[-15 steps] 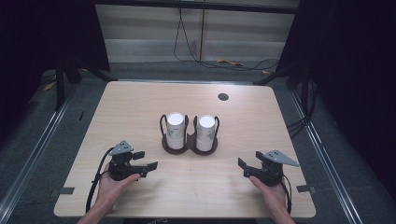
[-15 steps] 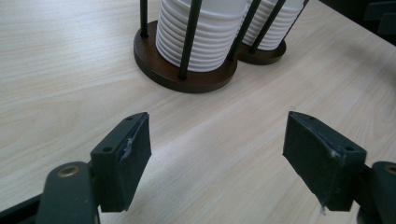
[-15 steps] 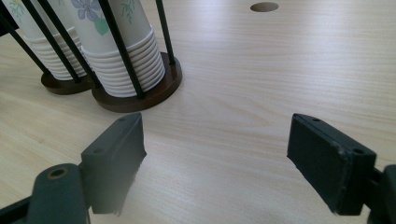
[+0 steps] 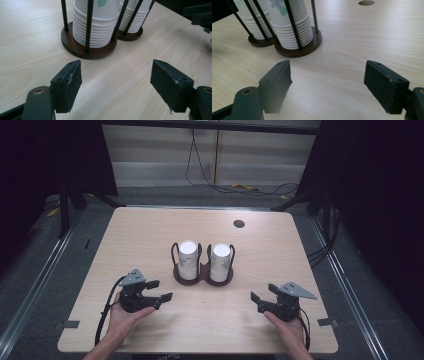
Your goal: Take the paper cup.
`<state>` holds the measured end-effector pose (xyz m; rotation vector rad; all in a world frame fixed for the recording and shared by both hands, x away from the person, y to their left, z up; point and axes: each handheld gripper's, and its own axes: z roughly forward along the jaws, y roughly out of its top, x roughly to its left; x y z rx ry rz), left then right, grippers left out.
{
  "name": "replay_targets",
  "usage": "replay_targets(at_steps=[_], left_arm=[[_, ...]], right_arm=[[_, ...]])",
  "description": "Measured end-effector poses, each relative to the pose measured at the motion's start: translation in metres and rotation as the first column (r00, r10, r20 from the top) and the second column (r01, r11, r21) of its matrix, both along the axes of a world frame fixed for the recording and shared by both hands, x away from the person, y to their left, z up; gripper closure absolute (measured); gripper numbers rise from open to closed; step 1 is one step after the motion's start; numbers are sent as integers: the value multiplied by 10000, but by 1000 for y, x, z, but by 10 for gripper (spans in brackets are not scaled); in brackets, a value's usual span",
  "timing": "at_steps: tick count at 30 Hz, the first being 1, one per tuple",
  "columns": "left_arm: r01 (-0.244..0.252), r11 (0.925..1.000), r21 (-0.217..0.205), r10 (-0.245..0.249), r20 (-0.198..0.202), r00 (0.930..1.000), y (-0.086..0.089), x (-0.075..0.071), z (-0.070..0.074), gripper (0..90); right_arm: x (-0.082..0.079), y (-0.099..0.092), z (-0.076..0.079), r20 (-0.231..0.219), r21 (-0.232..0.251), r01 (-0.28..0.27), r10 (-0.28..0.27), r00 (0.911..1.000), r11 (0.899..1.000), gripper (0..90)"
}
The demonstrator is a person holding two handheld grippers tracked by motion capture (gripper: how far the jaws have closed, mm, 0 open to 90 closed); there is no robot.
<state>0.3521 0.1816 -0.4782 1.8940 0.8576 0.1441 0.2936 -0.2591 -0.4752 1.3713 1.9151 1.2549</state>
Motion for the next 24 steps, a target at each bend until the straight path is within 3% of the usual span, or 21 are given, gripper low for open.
replay_targets(at_steps=[6,10,14,15,21,24], left_arm=[[93,10000,16,-93,142,9999,-6,4,7,261],[115,9997,-214,-110,236,9997,-7,7,18,278],[293,9993,-240,-282,433,9987,-8,7,25,328],[368,9988,-328,-346,643,9973,-8,7,31,345],[303,9989,-354,-272,837,9961,-11,14,42,346],[254,9980,-583,-200,918,9956,-12,18,48,346]], right_arm=[[1,4,0,5,-79,-191,191,9998,9998,228],[0,6,1,-17,-97,-284,283,9996,9996,228],[-2,9,2,87,-209,-366,368,9993,9991,229],[-2,10,2,59,-220,-387,388,9992,9990,229],[1,12,1,-4,-229,-559,559,9984,9982,229],[1,13,1,62,-227,-640,642,9979,9977,229]])
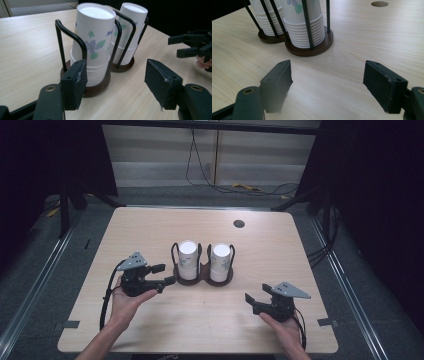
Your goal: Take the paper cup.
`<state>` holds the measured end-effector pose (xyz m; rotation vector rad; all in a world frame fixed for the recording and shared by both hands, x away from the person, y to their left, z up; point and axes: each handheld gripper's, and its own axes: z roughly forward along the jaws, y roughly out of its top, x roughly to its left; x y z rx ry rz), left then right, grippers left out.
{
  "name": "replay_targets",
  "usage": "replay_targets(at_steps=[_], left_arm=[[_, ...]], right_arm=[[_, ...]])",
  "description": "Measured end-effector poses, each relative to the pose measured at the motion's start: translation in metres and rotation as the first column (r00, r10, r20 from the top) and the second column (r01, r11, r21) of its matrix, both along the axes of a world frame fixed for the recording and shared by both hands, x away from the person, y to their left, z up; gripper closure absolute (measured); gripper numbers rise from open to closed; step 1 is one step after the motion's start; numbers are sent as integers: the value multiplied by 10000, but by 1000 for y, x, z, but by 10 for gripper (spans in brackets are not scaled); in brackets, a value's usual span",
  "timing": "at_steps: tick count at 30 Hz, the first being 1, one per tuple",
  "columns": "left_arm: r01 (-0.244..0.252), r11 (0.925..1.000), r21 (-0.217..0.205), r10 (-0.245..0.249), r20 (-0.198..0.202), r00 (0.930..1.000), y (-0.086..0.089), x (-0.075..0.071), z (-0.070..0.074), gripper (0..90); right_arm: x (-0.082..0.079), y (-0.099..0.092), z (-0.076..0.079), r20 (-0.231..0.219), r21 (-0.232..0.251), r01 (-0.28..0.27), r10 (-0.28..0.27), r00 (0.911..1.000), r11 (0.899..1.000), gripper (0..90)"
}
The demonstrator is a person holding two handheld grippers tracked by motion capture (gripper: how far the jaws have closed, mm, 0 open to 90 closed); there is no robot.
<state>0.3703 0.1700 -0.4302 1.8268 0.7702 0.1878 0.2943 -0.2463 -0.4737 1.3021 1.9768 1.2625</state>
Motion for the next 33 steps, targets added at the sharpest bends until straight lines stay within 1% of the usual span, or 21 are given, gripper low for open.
replay_targets(at_steps=[1,3,6,9,11,13,16,17,18,19,20,22,24,26,27,31,33], left_arm=[[-38,10000,-45,38,16,10000,-1,2,4,342],[-31,10000,-39,31,33,10000,-1,3,5,326],[66,10000,-62,-66,-22,10000,-2,5,11,315],[51,9999,133,-53,127,9999,-6,8,17,322],[113,9999,-19,-113,85,9999,-8,12,22,316],[121,9999,-30,-120,95,9999,-9,14,24,283],[185,9998,-49,-185,117,9998,-12,17,27,273],[206,9998,72,-207,210,9996,-13,20,29,274],[206,9998,72,-207,210,9996,-13,20,29,280],[221,9990,400,-232,275,9994,-15,21,31,296],[149,9986,499,-165,301,9994,-16,22,32,306],[176,9983,550,-195,334,9993,-16,23,33,320],[195,9977,643,-211,236,9995,-18,28,35,327],[220,9967,785,-240,249,9994,-20,30,37,331],[220,9967,785,-240,249,9994,-20,30,37,333],[264,9961,839,-298,388,9988,-26,30,36,354],[359,9953,902,-384,257,9989,-29,34,34,366]], right_arm=[[0,0,0,0,6,6,-6,10000,10000,229],[-1,0,0,-40,29,-11,11,10000,10000,229],[-1,1,0,7,12,-99,99,10000,10000,229],[-2,2,0,-31,5,-80,80,10000,10000,229],[-2,1,0,-19,29,-81,81,10000,10000,232],[-2,1,1,-7,21,-83,83,10000,10000,233],[-1,1,0,-43,63,-98,98,9999,9999,233],[-2,2,0,-50,46,-73,73,10000,10000,233],[-2,2,0,-44,43,-81,81,10000,10000,233],[-2,1,0,-37,63,-84,85,10000,9999,233],[-2,1,1,-28,58,-81,81,10000,10000,234],[-2,1,1,-20,44,-65,65,10000,10000,236],[-2,1,1,-40,48,-102,102,9999,9999,237],[-2,2,1,-45,22,-78,78,10000,10000,237],[-2,2,1,-45,22,-78,78,10000,10000,237],[-2,2,1,-55,40,-87,87,9999,10000,237],[-2,2,1,-49,44,-90,90,9999,9999,237]])
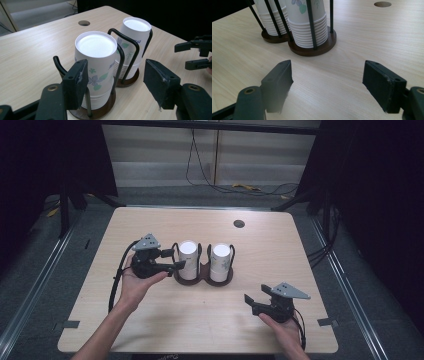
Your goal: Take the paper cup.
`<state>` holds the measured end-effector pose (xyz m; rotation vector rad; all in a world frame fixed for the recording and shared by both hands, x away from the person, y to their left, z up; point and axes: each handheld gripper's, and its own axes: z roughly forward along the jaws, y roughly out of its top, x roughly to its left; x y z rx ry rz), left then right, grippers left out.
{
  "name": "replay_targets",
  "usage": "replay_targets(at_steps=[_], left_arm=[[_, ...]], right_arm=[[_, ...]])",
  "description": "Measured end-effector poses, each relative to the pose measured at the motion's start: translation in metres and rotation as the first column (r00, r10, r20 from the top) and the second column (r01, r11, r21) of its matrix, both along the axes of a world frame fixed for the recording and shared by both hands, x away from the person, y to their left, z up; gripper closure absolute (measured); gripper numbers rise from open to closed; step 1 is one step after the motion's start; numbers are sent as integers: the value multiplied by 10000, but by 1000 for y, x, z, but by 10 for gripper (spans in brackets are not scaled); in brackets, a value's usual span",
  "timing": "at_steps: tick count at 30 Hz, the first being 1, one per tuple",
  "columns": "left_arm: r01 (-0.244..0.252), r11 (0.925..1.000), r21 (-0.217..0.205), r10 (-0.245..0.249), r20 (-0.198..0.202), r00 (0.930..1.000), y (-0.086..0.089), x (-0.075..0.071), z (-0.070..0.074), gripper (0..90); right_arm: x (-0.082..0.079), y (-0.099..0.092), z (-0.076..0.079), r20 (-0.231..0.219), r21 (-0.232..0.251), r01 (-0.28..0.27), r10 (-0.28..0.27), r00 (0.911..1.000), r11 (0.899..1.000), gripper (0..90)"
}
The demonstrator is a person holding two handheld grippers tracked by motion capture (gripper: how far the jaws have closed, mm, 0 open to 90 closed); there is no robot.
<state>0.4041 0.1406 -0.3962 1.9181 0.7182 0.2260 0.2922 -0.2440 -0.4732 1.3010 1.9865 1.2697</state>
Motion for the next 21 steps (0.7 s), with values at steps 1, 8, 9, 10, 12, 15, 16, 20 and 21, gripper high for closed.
replay_targets(at_steps=[1,8,9,10,12,15,16,20,21], left_arm=[[0,10000,0,0,0,10000,0,0,0,365],[-129,9994,317,130,-10,9999,-5,12,8,349],[-180,9990,400,181,-33,9998,-6,13,9,334],[-146,9990,427,148,-32,9999,-6,15,10,325],[-144,9986,512,146,-24,9999,-9,19,11,329],[-42,9971,756,45,-45,10000,-13,23,12,331],[-26,9971,758,31,-64,10000,-15,24,13,334],[113,9946,1032,-98,-147,9998,-21,29,16,333],[282,9906,1339,-237,-349,9991,-24,32,18,331]], right_arm=[[0,0,0,0,0,0,0,10000,10000,237],[0,1,0,28,-34,-100,100,9999,9999,237],[0,1,0,22,-30,-118,118,9999,9999,238],[0,1,0,22,-32,-121,122,9999,9999,237],[0,1,0,22,-21,-134,135,9999,9999,238],[0,2,0,28,-34,-145,145,9999,9999,239],[0,2,0,16,-28,-164,164,9999,9999,239],[0,2,0,6,-19,-172,172,9999,9998,241],[0,2,0,-2,-31,-174,174,9998,9998,241]])
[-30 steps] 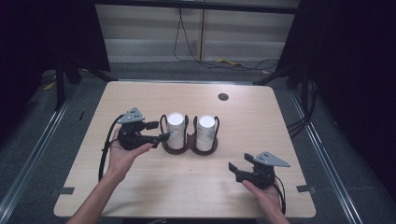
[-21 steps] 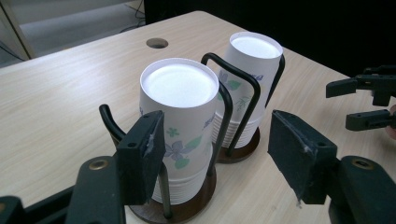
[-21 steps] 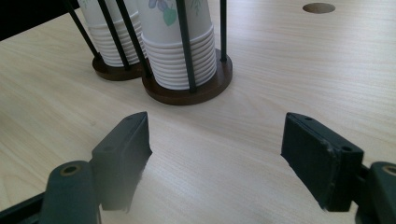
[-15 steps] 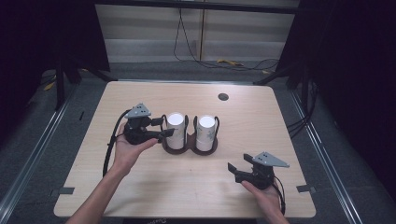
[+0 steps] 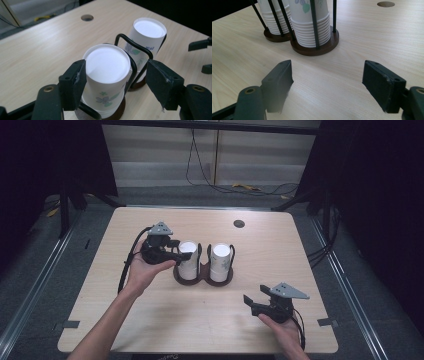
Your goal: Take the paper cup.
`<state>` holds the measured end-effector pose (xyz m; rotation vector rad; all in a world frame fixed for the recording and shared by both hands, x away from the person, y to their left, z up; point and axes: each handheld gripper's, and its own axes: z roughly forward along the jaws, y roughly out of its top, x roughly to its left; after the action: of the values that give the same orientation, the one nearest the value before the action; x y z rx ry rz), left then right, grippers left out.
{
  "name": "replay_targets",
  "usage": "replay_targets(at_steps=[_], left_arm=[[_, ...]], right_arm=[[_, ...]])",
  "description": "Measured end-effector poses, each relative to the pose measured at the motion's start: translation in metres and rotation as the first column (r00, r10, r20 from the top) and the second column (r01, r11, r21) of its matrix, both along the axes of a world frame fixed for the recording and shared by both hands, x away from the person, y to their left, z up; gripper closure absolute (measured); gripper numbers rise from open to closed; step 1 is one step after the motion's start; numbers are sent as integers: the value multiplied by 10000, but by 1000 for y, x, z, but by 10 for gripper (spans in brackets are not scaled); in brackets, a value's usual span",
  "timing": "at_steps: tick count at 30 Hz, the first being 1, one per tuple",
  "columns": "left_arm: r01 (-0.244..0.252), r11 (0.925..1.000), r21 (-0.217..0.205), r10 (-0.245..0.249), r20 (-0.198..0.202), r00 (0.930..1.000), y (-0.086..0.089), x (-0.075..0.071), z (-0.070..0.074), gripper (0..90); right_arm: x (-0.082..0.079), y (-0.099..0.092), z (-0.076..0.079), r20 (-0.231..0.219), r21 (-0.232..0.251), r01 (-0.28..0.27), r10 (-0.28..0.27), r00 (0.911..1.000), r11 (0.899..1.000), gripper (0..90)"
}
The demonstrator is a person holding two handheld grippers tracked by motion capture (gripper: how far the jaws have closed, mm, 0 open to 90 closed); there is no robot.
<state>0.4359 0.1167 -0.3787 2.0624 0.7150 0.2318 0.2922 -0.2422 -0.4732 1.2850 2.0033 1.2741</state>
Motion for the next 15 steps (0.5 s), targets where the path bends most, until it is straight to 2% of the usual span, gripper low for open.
replay_targets(at_steps=[1,2,3,5,7,13,15], left_arm=[[0,10000,0,0,0,10000,0,0,0,322],[21,9999,134,-21,-45,10000,-2,1,1,322],[-37,9991,427,34,77,10000,-4,1,2,305],[104,9978,653,-105,10,9999,-6,3,2,303],[8,9966,822,-14,69,10000,-9,4,2,287],[5,9981,622,9,-234,9997,-12,12,0,291],[11,9966,825,7,-218,9998,-13,14,-1,320]], right_arm=[[0,0,0,19,57,-23,23,10000,10000,242],[0,0,0,19,57,-23,23,10000,10000,242],[0,-1,0,42,70,-35,34,10000,10000,244],[0,-1,0,42,64,-39,39,10000,10000,244],[0,-1,0,35,101,-19,19,10000,9999,244],[0,-1,0,29,156,-71,71,10000,9999,244],[1,-2,0,-21,260,-56,56,10000,9996,245]])
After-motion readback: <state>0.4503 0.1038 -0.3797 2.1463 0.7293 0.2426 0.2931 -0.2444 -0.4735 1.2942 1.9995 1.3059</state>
